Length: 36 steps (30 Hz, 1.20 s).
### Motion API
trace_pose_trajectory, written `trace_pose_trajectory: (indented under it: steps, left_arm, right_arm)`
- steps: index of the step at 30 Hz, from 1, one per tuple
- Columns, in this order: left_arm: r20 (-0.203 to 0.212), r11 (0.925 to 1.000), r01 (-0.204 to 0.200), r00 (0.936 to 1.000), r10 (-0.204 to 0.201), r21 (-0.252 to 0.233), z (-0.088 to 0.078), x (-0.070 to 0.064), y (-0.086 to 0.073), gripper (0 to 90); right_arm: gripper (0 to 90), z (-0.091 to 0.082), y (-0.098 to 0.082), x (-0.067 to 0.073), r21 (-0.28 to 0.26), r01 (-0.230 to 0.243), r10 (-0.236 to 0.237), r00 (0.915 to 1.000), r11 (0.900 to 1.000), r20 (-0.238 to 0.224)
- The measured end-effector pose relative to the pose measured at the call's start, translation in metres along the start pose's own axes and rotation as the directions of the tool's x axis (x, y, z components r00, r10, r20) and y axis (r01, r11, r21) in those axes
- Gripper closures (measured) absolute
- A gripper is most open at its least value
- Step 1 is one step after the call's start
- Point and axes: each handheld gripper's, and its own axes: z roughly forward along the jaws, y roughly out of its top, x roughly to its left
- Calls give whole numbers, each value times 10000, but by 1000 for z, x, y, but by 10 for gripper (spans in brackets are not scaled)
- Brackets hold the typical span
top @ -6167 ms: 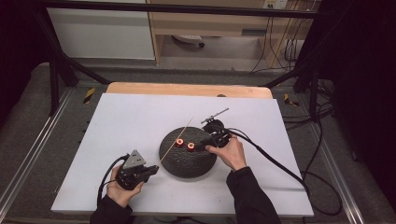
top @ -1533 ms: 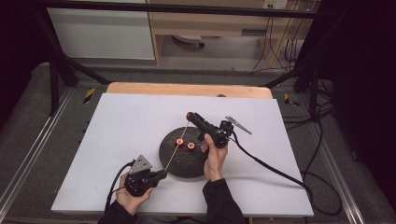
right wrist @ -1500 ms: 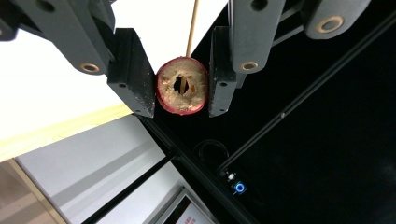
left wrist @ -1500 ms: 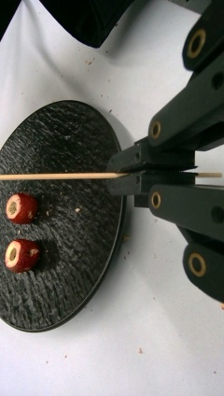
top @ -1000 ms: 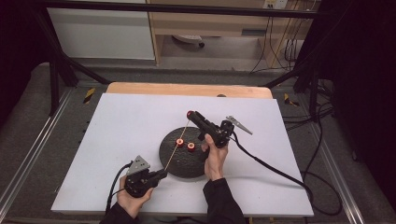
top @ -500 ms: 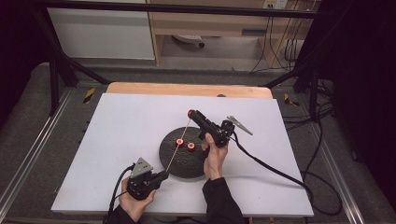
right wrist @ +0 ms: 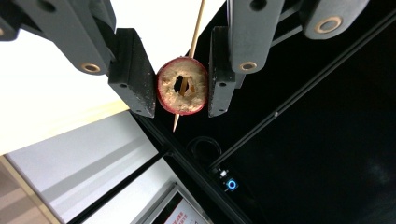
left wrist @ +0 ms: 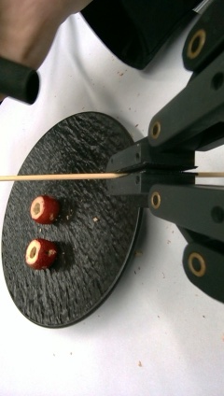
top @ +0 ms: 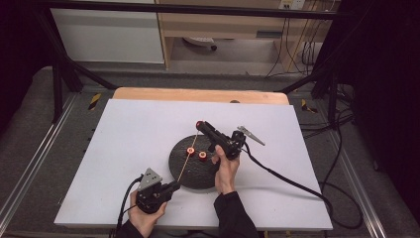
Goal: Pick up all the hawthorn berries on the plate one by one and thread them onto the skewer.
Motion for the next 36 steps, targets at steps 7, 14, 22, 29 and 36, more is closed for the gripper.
trace_pose_trajectory:
  steps: [7,14,22,29,36]
  left_arm:
    - [-26,9999,95,10000,-95,-94,3,3,9,886]
    - [-59,9999,14,10000,-14,-114,9,3,17,887]
    - [46,9999,-24,10000,25,-127,11,5,19,886]
    - [84,9999,-135,9999,135,-10,13,6,17,886]
    - [44,9994,-358,9993,358,-20,8,13,17,887]
  right_arm:
    - [633,-5,-16,5,690,-8,9,10000,9976,-27]
    - [632,-12,-35,11,1326,122,-123,9999,9911,-3]
    - [631,-21,-57,18,1894,214,-212,9998,9817,-31]
    - [629,-24,-63,20,2197,242,-273,9996,9753,111]
    - [461,-28,-53,24,2688,1027,-1159,9927,9577,338]
